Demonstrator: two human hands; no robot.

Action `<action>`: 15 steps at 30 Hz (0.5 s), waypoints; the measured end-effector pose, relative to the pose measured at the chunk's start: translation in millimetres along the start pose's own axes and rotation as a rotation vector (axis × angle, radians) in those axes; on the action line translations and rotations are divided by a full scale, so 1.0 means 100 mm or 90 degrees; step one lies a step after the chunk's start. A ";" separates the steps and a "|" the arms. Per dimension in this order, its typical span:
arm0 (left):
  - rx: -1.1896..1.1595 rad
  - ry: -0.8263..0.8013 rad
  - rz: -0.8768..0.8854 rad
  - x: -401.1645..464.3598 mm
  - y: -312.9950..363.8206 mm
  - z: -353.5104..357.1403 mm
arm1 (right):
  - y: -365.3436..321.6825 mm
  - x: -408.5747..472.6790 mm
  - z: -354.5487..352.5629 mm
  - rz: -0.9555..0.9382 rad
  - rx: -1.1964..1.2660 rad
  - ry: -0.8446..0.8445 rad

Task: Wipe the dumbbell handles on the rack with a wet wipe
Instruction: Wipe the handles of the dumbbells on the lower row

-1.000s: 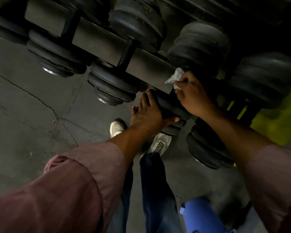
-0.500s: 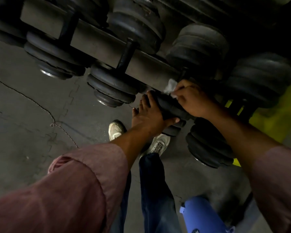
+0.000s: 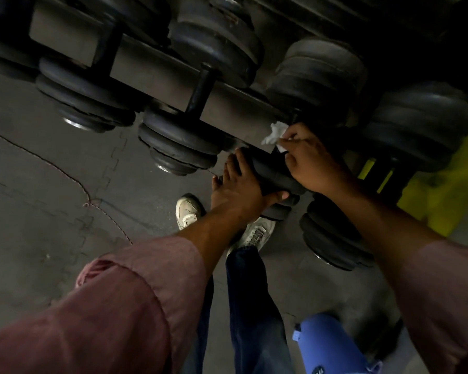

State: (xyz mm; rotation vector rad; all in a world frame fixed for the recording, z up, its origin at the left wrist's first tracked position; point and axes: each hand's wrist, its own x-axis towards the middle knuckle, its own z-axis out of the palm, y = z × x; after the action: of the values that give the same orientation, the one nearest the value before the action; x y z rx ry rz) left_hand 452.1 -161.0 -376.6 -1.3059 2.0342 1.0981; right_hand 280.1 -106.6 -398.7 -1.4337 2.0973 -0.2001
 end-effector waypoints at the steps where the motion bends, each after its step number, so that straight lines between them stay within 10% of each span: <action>1: 0.002 -0.001 -0.002 0.00 0.00 0.00 | 0.01 -0.01 -0.01 -0.007 -0.013 0.004; 15: 0.010 0.003 0.005 -0.02 0.02 -0.03 | -0.18 0.04 0.18 0.248 0.191 0.195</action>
State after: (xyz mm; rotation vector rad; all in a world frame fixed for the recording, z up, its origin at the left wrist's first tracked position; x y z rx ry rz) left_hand 451.2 -161.6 -372.6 -1.2950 2.0498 1.0806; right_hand 303.3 -113.7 -406.8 -0.8419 2.4179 -0.5797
